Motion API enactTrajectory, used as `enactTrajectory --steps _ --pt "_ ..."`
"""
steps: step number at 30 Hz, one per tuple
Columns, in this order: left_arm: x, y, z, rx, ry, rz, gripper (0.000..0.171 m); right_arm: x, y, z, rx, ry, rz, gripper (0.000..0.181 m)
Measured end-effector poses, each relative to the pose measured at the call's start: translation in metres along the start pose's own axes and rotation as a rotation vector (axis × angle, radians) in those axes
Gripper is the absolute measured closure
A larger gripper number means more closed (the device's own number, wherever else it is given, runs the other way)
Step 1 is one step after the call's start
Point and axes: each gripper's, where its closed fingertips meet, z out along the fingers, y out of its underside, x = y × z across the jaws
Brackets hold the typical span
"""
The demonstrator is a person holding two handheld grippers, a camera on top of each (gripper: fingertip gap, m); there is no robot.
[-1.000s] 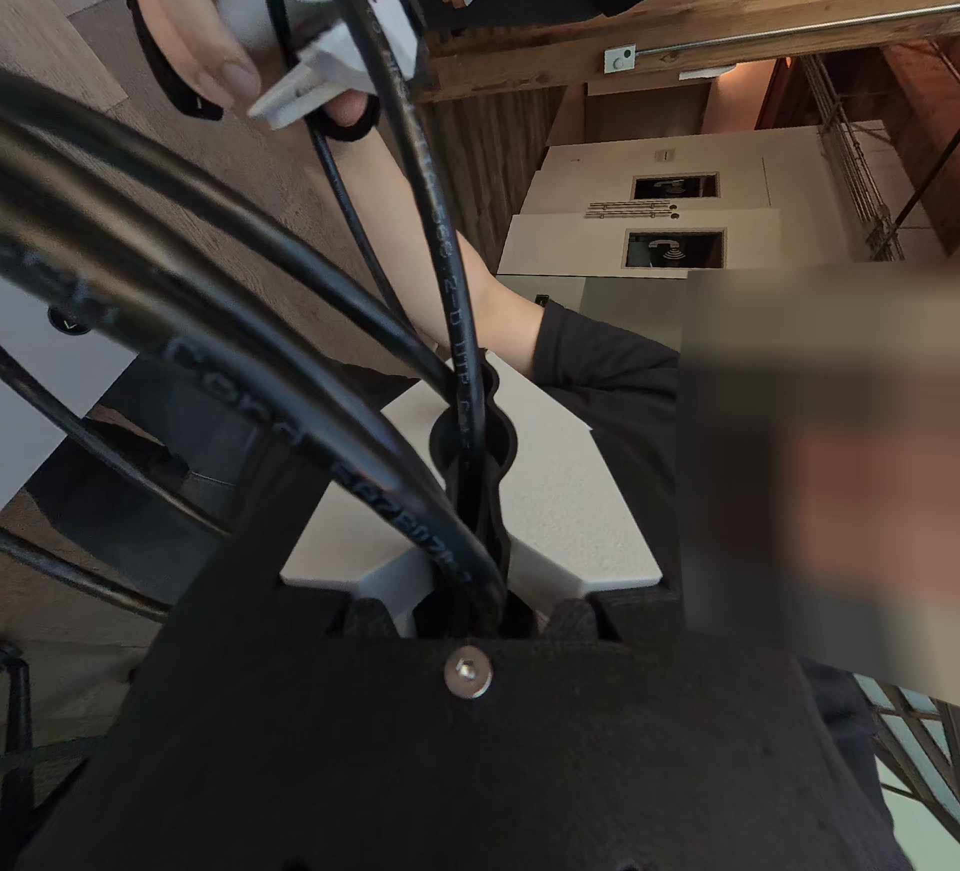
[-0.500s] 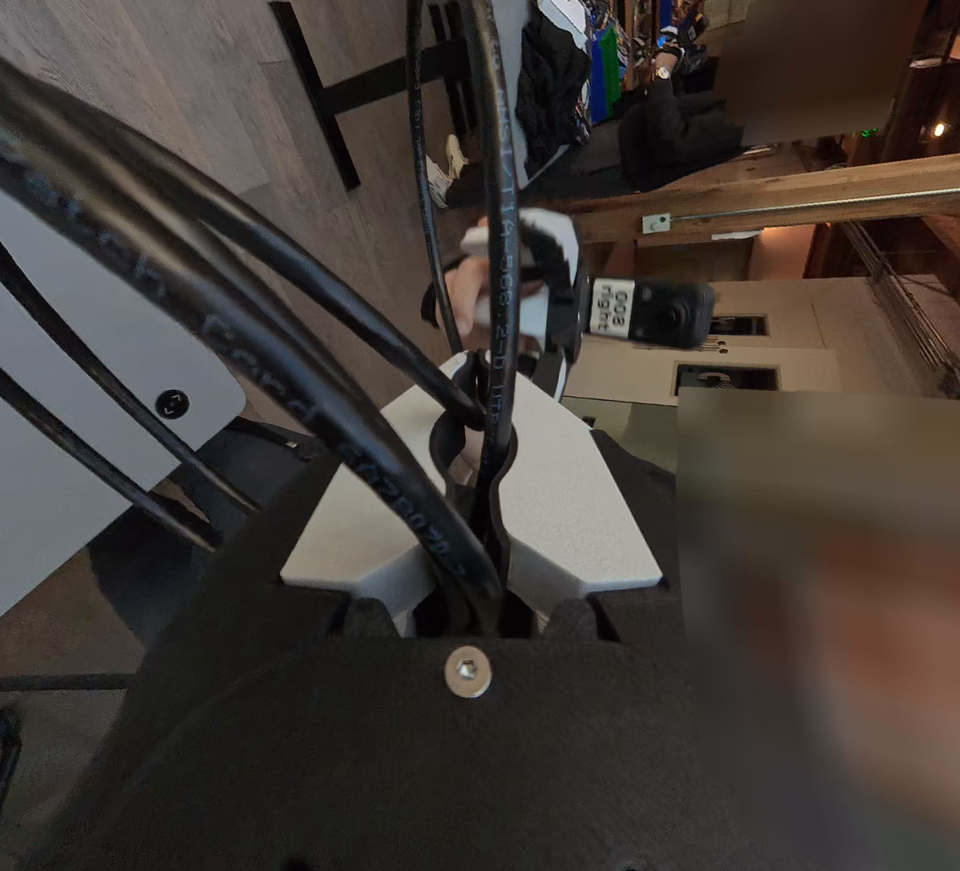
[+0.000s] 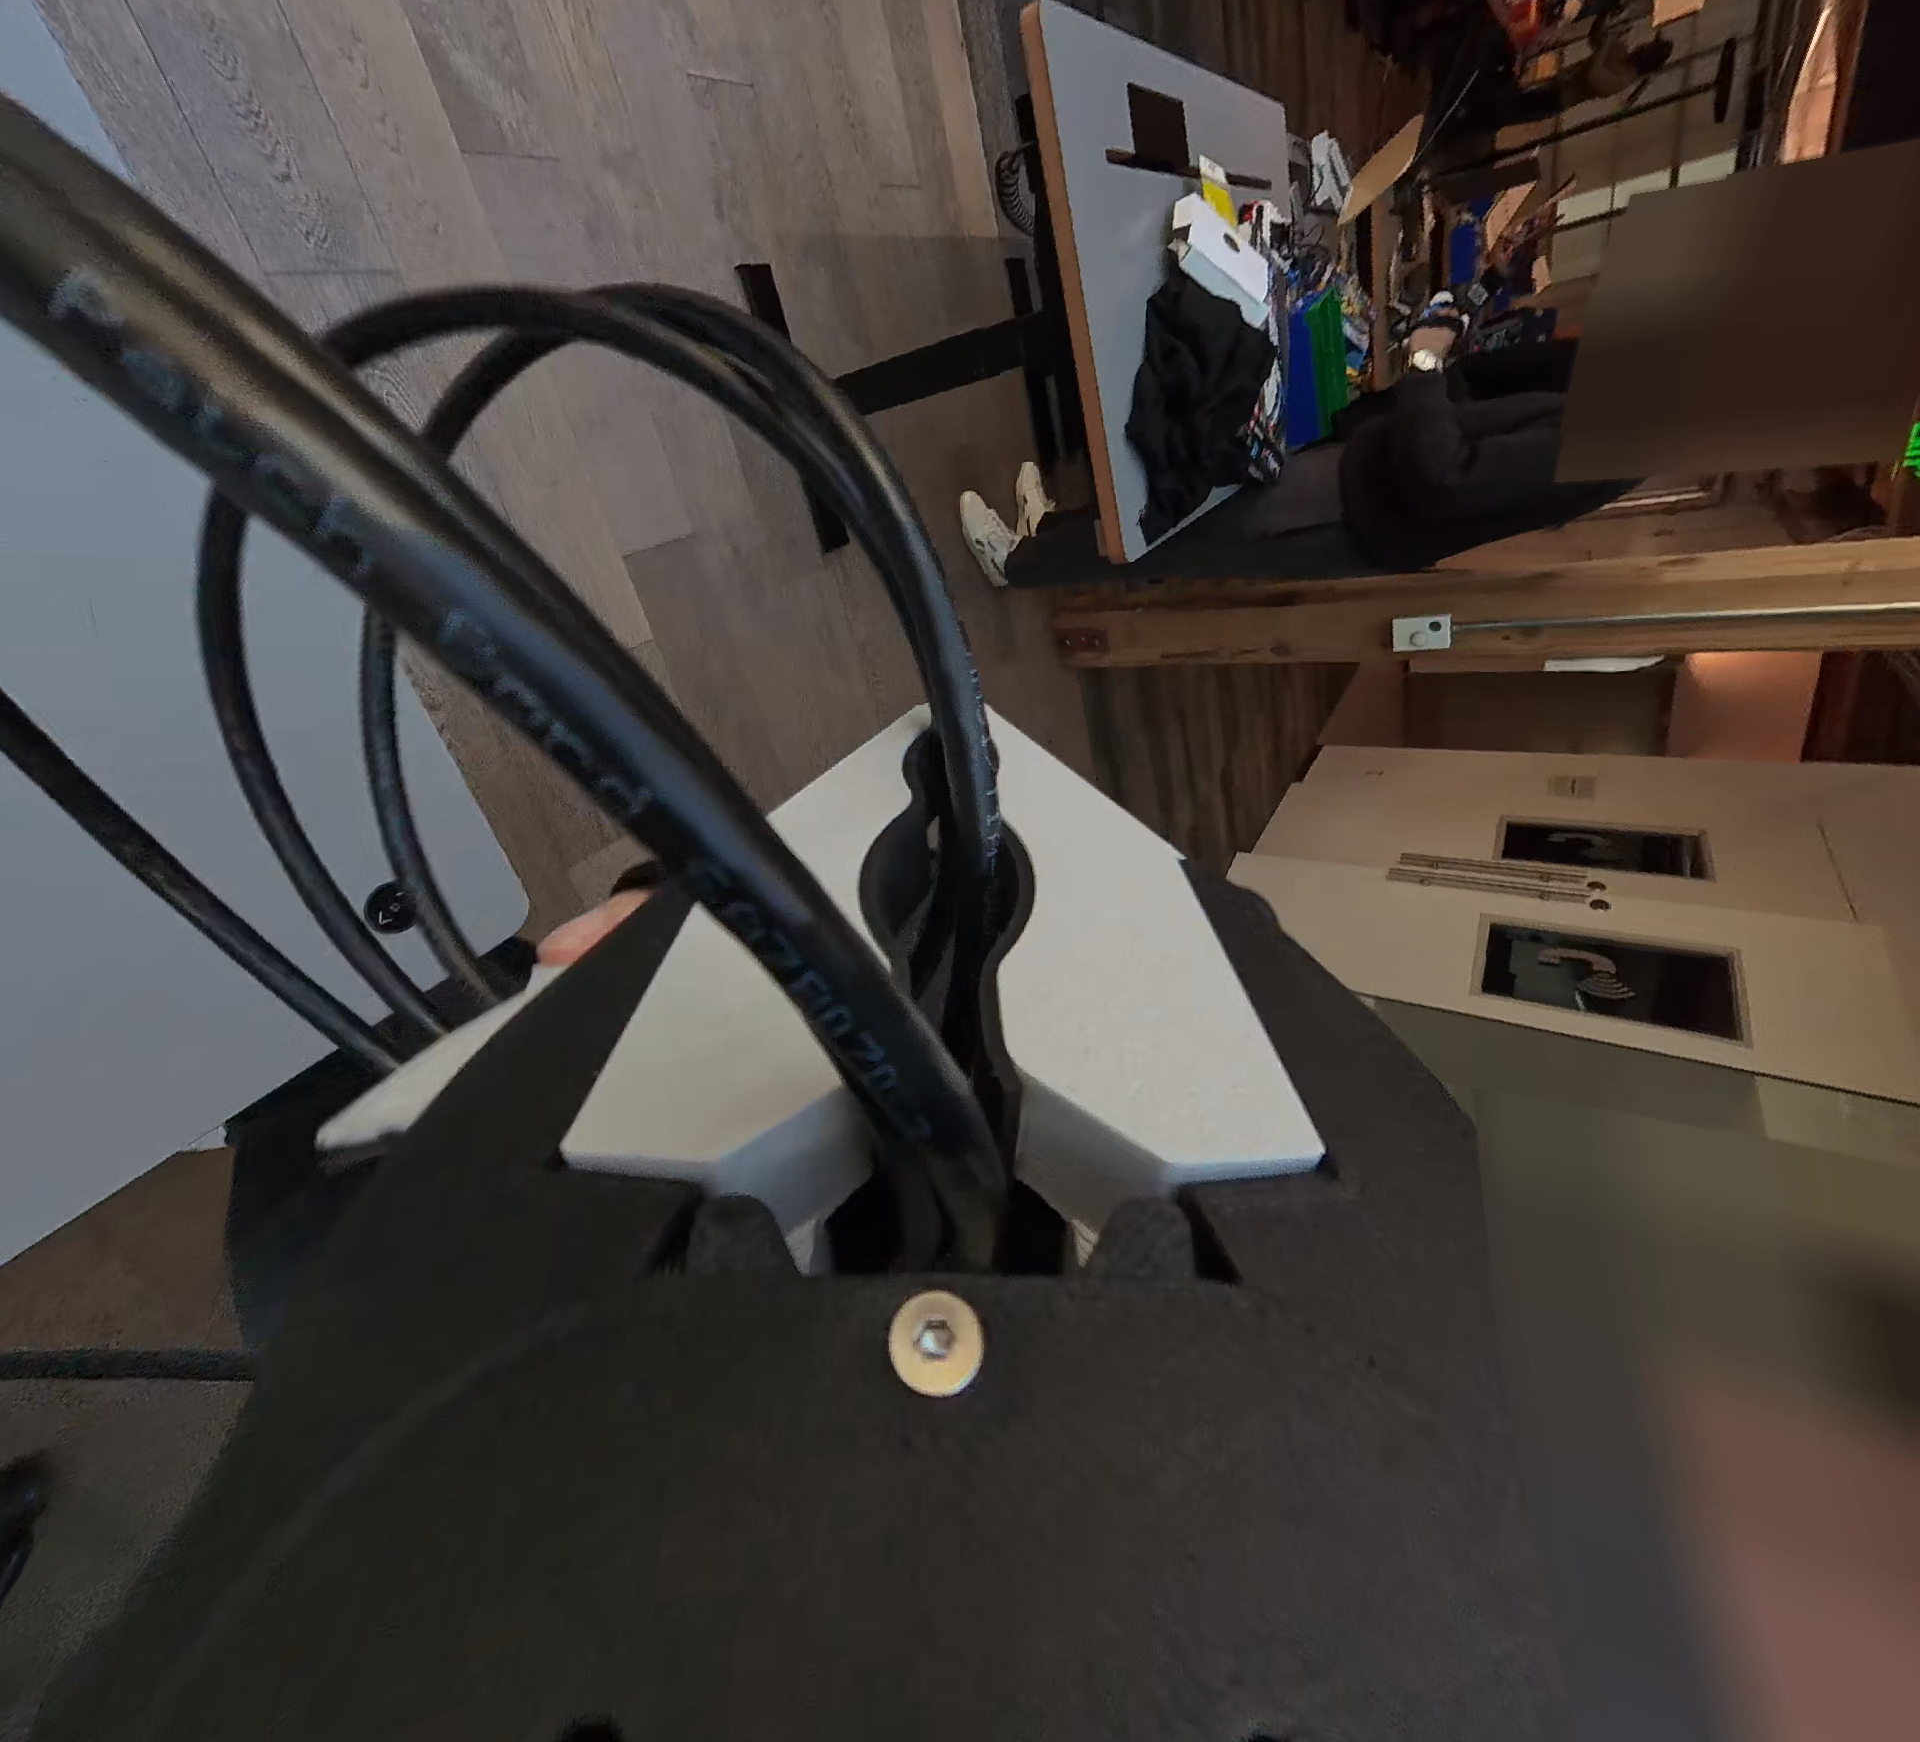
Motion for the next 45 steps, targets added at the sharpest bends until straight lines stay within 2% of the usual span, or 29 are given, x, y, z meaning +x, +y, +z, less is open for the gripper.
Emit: enactTrajectory --steps 2,4,5,7,10,14,17,22,26,30,32,33,35,36,37,39,41,43,45 --pt "0.009 -0.005 -0.004 0.032 -0.003 0.016 0.171 -0.004 -0.004 -0.004 0.014 0.005 -0.078 0.157" --pt "0.014 -0.006 -0.007 0.041 -0.003 0.022 0.171 -0.002 -0.01 -0.011 0.014 0.045 -0.145 0.176" --pt "0.016 -0.006 -0.009 0.04 0.004 0.015 0.171 -0.003 -0.013 -0.015 0.006 0.042 -0.16 0.179" --pt "0.017 -0.004 -0.013 0.035 0.027 -0.016 0.171 -0.009 -0.013 -0.02 -0.029 -0.02 -0.152 0.181" --pt "0.015 0.001 -0.014 0.022 0.081 -0.088 0.171 -0.028 -0.01 -0.027 -0.088 -0.202 -0.084 0.181" --pt "0.018 0.008 -0.013 0.004 0.236 -0.196 0.171 -0.038 -0.002 -0.044 -0.18 -0.343 -0.03 0.181" --pt "0.022 0.016 -0.014 -0.039 0.416 -0.282 0.171 -0.043 0.006 -0.062 -0.259 -0.459 0.008 0.181" --pt "0.013 0.029 -0.018 -0.092 0.65 -0.34 0.146 -0.042 0.008 -0.09 -0.326 -0.64 0.218 0.181" --pt "-0.012 0.042 -0.026 -0.118 0.768 -0.322 0.129 -0.03 0.016 -0.104 -0.373 -0.638 0.385 0.181" --pt "-0.056 0.06 -0.037 -0.068 0.804 -0.227 0.121 -0.023 0.019 -0.113 -0.388 -0.607 0.533 0.181" --pt "-0.079 0.074 -0.046 -0.019 0.793 -0.088 0.121 -0.023 0.018 -0.116 -0.383 -0.6 0.585 0.181" --pt "-0.098 0.075 -0.043 0.057 0.712 0.007 0.113 -0.025 0.017 -0.117 -0.39 -0.603 0.604 0.181" --pt "-0.146 0.066 -0.028 0.256 0.447 0.206 0.085 -0.032 0.018 -0.117 -0.428 -0.611 0.626 0.181" --pt "-0.159 0.061 -0.024 0.341 0.371 0.299 0.071 -0.037 0.018 -0.116 -0.453 -0.619 0.628 0.181" --pt "-0.161 0.059 -0.019 0.407 0.359 0.367 0.052 -0.043 0.017 -0.114 -0.48 -0.626 0.624 0.181" --pt "-0.146 0.063 -0.006 0.432 0.471 0.412 0.05 -0.055 0.013 -0.11 -0.521 -0.651 0.593 0.181" --pt "-0.139 0.068 0.018 0.365 0.499 0.431 0.048 -0.07 0.002 -0.107 -0.532 -0.713 0.54 0.181" --pt "-0.128 0.072 0.034 0.318 0.575 0.418 0.057 -0.079 -0.003 -0.103 -0.565 -0.73 0.449 0.181" --pt "-0.105 0.076 0.035 0.268 0.742 0.364 0.079 -0.084 -0.005 -0.101 -0.594 -0.74 0.338 0.181"
